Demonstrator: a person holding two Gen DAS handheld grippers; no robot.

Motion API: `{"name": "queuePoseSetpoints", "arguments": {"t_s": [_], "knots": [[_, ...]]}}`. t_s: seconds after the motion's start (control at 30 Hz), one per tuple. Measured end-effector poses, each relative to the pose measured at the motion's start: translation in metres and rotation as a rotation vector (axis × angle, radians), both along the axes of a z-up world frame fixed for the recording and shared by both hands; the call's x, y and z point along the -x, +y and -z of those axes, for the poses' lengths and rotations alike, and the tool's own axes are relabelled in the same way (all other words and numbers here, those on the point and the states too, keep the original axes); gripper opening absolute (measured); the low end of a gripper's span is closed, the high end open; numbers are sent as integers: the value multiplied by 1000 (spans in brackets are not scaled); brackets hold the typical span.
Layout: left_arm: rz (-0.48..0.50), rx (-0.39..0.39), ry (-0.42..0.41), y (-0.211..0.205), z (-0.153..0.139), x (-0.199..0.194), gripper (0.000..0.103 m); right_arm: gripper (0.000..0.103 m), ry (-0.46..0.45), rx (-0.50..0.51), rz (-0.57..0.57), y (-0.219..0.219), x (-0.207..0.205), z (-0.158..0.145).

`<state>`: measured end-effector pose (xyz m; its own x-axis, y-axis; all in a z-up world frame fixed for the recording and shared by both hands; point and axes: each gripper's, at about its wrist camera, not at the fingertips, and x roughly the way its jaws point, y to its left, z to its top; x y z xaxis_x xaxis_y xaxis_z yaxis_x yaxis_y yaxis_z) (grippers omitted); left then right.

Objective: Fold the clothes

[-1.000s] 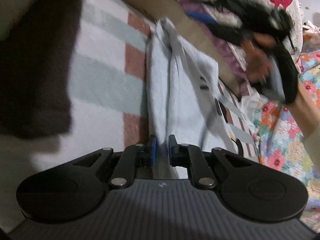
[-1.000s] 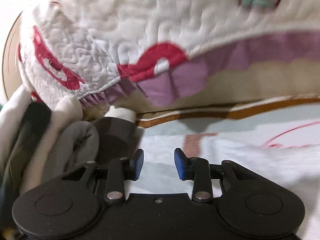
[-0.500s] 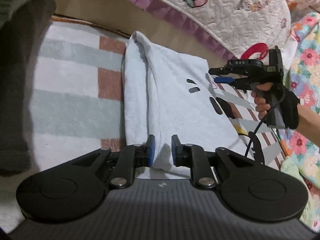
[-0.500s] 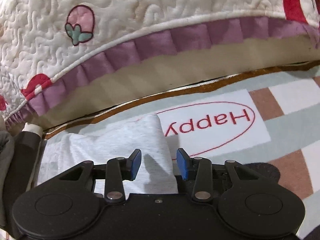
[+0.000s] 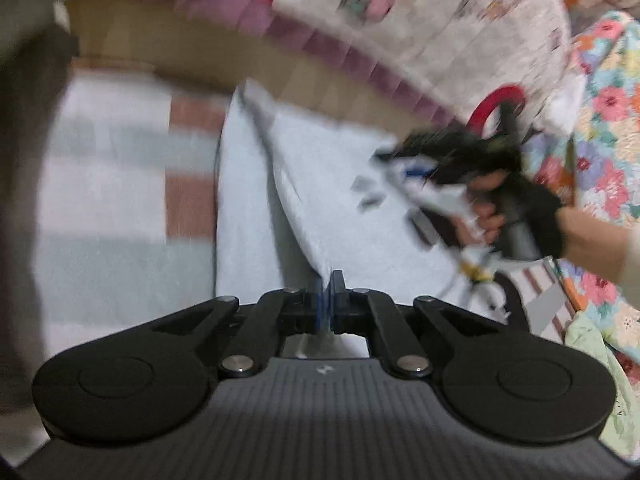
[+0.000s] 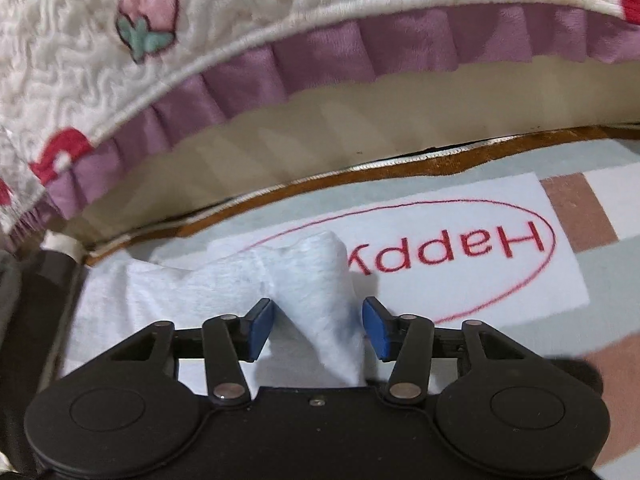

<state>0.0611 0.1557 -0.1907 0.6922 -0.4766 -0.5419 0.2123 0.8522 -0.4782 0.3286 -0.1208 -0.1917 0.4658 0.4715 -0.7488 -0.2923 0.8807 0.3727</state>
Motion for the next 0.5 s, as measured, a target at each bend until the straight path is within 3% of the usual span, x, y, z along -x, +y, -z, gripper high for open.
{"name": "queuePoseSetpoints", "arguments": {"t_s": [0.03, 0.1, 0.2, 0.37, 0.5], "knots": [[-12, -3, -4, 3, -5, 4, 2, 50, -2, 13, -10, 3, -4, 0], [-45, 9, 90, 7, 12, 0, 2, 38, -10, 36, -28, 10, -8, 1], [-92, 54, 217, 12, 42, -5, 2, 34, -21, 70, -55, 20, -14, 2], [-95, 33, 213, 8, 40, -7, 2, 34, -65, 113, -31, 24, -17, 4], [-109, 20, 220, 3, 39, -6, 3, 30, -149, 256, 42, 30, -16, -8]]}}
